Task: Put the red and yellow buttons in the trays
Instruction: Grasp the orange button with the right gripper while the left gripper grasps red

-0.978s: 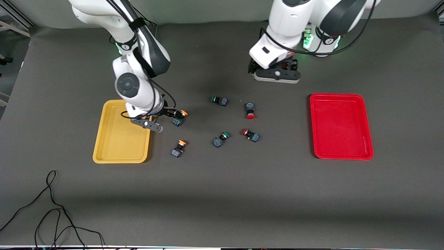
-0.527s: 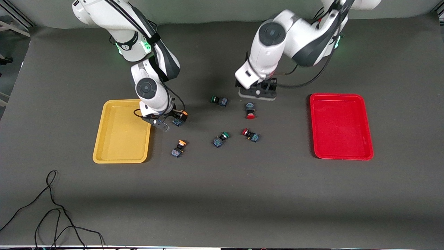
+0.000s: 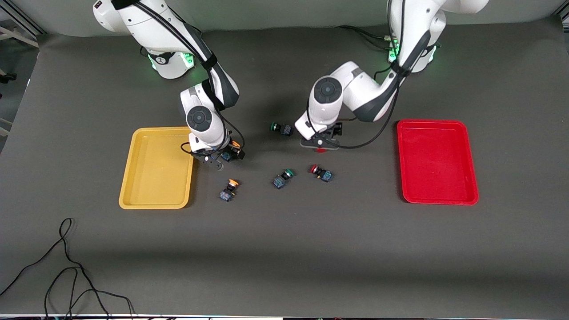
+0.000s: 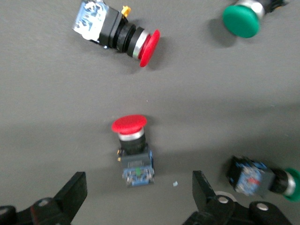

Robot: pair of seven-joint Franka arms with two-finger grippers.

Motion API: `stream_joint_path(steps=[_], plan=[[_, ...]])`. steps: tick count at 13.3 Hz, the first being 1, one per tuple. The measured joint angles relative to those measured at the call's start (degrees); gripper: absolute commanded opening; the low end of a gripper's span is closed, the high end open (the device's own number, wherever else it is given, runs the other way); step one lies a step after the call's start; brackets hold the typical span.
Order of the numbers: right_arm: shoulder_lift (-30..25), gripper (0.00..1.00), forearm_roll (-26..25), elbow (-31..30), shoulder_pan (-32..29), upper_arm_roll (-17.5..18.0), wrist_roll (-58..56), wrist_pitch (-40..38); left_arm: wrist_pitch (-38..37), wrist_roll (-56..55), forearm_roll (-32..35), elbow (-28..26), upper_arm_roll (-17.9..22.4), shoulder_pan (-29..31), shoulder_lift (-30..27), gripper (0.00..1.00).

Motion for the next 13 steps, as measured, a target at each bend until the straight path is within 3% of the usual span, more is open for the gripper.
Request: stream_joint_path(steps=[4,5,10,13], plan=[[0.00,0.20,0.04,0.04,0.00,-0.14,0.01,0.06,3.65,-0.09,1.69,-0.58,0.57,0.00,3.96,1.00],[0.00,0.17,0.05,0.05,0.00,-0.15,0.01,0.06,3.75,-0.12,1.77,-0.58,0.67,0.00,4.47,0.93],[0.00,0.07,0.09,0.09,0.00,-0.22,0.01,0.06,3.72,-1.52,1.89,-0.58,0.77,0.00,5.38,0.24],[-0.21,0.00,0.09,0.32,0.00,-0.38,0.01,-0.28,3.66,-2.79,1.90,-0.40,1.02,0.01,5.38,0.18]])
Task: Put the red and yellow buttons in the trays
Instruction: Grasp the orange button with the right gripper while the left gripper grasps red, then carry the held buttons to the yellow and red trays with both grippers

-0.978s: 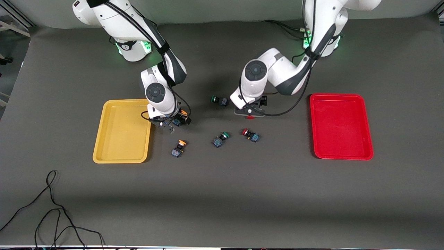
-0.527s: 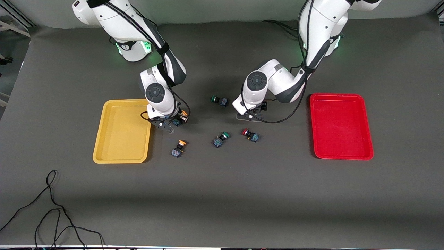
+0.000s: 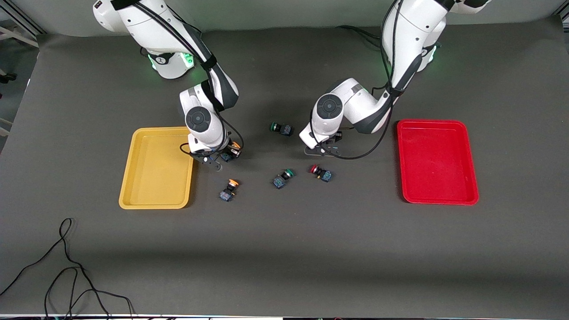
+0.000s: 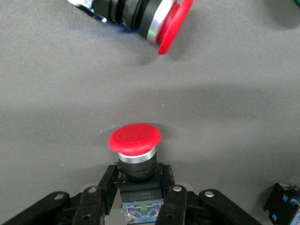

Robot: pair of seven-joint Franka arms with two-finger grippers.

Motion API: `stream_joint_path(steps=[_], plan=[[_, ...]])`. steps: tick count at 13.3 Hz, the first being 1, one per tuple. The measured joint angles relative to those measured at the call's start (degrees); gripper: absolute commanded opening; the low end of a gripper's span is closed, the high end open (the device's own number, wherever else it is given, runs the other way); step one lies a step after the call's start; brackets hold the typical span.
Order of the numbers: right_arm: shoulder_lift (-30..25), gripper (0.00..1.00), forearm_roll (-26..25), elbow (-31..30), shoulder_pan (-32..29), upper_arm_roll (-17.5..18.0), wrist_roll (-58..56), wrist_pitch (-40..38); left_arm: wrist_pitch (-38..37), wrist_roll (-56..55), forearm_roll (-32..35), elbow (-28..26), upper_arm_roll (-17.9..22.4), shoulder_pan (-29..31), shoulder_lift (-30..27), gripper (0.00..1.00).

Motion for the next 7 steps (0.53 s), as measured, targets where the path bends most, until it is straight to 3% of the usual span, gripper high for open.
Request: stream_joint_path(steps=[3,7], plan=[[-2.48,0.00,0.00,0.67,0.02,-0.66,-0.24,-4.21,-2.47,-1.95,-0.03,1.96,0.20,0.23,-0.69,0.18],[-9.20,0.00,0.00,0.89,0.04,-6.53,-7.22,-12.01,-18.89,-2.07,-2.73,11.60,0.24,2.17,-8.45,0.18]])
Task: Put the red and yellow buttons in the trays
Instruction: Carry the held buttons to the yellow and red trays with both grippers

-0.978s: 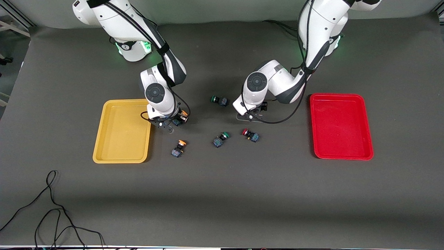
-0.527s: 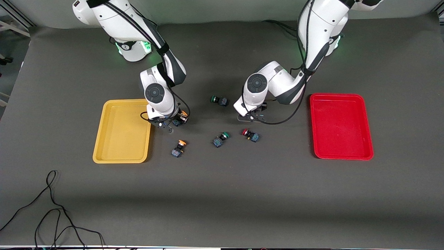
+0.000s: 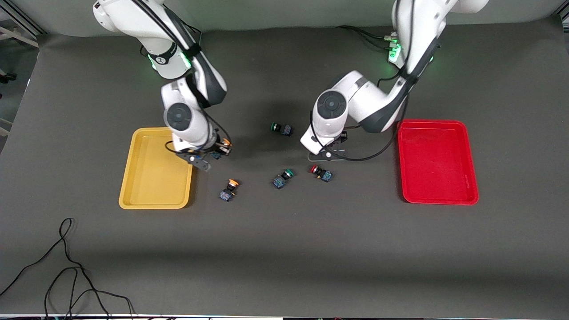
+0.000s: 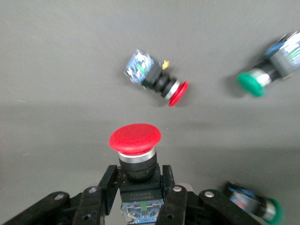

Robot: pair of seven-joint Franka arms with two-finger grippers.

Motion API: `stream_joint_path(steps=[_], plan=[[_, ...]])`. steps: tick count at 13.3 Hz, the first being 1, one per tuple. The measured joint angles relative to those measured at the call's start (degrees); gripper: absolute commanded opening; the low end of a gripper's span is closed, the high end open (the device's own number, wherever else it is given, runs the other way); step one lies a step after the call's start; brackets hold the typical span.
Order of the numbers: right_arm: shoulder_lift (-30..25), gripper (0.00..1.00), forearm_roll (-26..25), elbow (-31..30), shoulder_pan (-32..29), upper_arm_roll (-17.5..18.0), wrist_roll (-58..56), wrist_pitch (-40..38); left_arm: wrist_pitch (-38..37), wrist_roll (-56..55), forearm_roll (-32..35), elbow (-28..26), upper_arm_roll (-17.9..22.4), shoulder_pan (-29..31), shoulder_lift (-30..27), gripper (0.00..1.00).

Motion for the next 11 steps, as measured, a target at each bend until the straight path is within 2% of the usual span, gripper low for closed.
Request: stream_joint_path(steps=[3,6,8,11], plan=[[-3.44,0.00,0.00,-0.30,-0.11,-8.82,-12.29,-5.29,-7.38,4.25,-0.34,0.64,0.17,5.20,-7.02,0.18],[-4.77,0.01,0.00,-1.41,-0.25,-17.18,-23.83,-8.21,-10.32,17.26,-1.12,-2.68,0.55,16.02,-11.92,0.18],[-4.85,0.01,0.00,-2.83,-0.30,-20.87,-29.34,-8.26,-10.48,27.74,-1.48,-6.92,0.92,23.89,-14.86,0.18],[-4.78,0.01,0.00,-6.18,-0.28,-23.32,-34.25,-3.56,-6.40,39.51,-1.43,-12.45,1.21,32.61,-15.22,0.18]])
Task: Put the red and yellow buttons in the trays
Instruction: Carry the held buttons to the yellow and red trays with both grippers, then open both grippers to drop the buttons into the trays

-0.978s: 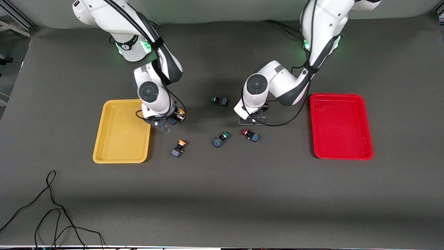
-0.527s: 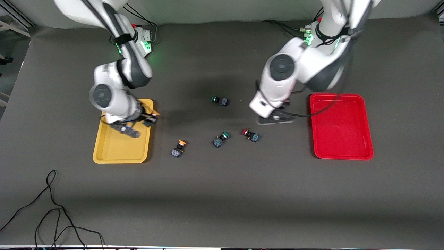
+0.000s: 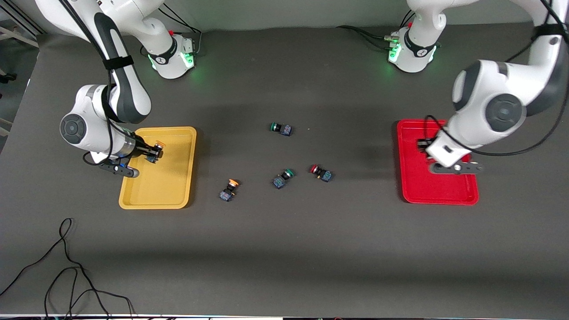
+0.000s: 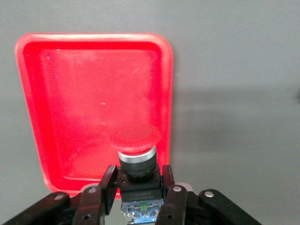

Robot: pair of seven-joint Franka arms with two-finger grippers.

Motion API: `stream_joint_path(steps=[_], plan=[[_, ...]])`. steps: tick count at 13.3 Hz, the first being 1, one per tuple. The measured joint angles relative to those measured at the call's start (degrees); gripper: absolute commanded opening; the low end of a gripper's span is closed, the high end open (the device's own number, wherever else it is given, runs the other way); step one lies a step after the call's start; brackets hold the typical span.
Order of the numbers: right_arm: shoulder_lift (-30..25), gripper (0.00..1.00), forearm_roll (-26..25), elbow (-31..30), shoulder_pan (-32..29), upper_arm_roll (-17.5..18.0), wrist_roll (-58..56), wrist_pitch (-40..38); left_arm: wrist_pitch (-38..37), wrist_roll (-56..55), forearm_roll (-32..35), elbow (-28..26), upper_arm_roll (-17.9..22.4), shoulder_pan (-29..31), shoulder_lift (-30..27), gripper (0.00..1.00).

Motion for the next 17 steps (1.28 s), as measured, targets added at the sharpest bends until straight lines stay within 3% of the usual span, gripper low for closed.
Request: stream_joint_path(steps=[3,5,6,7,8,10,12,14,17], plan=[[1.14,0.02,0.00,-4.97,0.16,-0.12,-0.88,8.47,11.00,3.52,1.99,-5.67,0.11,3.80,5.41,0.21],[3.12,0.02,0.00,-6.78,0.24,-0.09,-1.46,12.36,16.28,3.55,3.00,-6.86,0.06,3.90,10.67,0.33],[4.12,0.02,0.02,-7.05,0.24,-0.08,-1.57,13.33,18.23,3.54,4.20,-6.88,0.08,3.90,13.04,0.66],[4.96,0.02,0.56,-7.07,0.24,-0.06,-1.95,14.00,19.57,3.53,5.29,-6.82,0.21,3.91,14.89,0.91],[5.72,0.03,2.42,-7.06,0.25,-0.02,-3.49,14.31,19.97,3.53,5.92,-6.66,0.36,3.93,15.99,0.98],[7.45,0.07,8.66,-7.07,0.27,0.03,-9.09,14.37,19.32,3.54,6.33,-6.13,0.44,3.98,15.88,0.99],[9.26,0.30,12.83,-7.04,0.33,0.10,-12.73,14.56,14.16,3.53,6.41,-3.84,0.36,3.98,14.05,0.99],[10.07,0.98,13.39,-7.00,0.39,0.22,-13.04,15.02,6.70,3.46,6.11,-0.05,-0.06,3.96,10.01,0.99],[10.07,1.00,13.41,-6.92,0.45,0.24,-13.05,15.20,2.80,-0.89,2.53,3.25,-2.13,3.24,2.38,0.99]])
